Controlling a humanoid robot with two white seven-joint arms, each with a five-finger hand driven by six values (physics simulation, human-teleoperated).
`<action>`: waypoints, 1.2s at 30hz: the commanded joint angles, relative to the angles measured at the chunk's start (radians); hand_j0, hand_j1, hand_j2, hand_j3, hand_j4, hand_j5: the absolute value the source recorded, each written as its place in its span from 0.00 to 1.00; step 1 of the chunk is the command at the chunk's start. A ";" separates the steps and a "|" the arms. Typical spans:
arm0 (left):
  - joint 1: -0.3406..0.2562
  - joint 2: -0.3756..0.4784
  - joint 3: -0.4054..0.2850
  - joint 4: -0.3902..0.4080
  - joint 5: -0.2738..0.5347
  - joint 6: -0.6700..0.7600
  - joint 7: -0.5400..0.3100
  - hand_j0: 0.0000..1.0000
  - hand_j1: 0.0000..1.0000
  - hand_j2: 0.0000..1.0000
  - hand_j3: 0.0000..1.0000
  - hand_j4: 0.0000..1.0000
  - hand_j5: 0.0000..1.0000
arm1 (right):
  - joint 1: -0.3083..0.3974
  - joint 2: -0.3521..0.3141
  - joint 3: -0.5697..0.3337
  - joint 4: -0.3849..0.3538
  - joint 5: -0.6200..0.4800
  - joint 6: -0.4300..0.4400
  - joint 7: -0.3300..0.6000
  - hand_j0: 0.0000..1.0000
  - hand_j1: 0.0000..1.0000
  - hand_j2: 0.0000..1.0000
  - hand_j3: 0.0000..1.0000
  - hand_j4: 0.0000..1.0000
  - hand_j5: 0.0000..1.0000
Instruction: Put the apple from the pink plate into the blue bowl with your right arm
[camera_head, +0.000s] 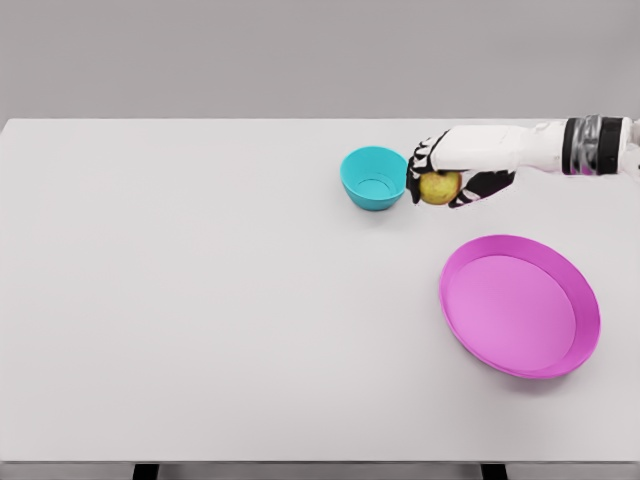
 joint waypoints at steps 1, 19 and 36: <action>0.000 0.000 0.000 0.000 0.000 0.000 0.000 1.00 1.00 1.00 1.00 1.00 1.00 | -0.003 0.068 0.006 0.074 -0.003 0.003 0.002 0.43 0.43 0.43 0.43 0.43 0.43; 0.000 0.000 0.000 0.000 0.000 0.000 0.000 1.00 1.00 1.00 1.00 1.00 1.00 | -0.137 0.383 0.023 0.518 0.105 0.003 0.002 0.44 0.44 0.44 0.44 0.44 0.44; 0.000 0.000 0.000 0.000 0.000 0.000 0.000 1.00 1.00 1.00 1.00 1.00 1.00 | -0.137 0.380 0.018 0.518 0.129 0.003 0.002 0.94 0.94 0.94 0.94 0.94 0.94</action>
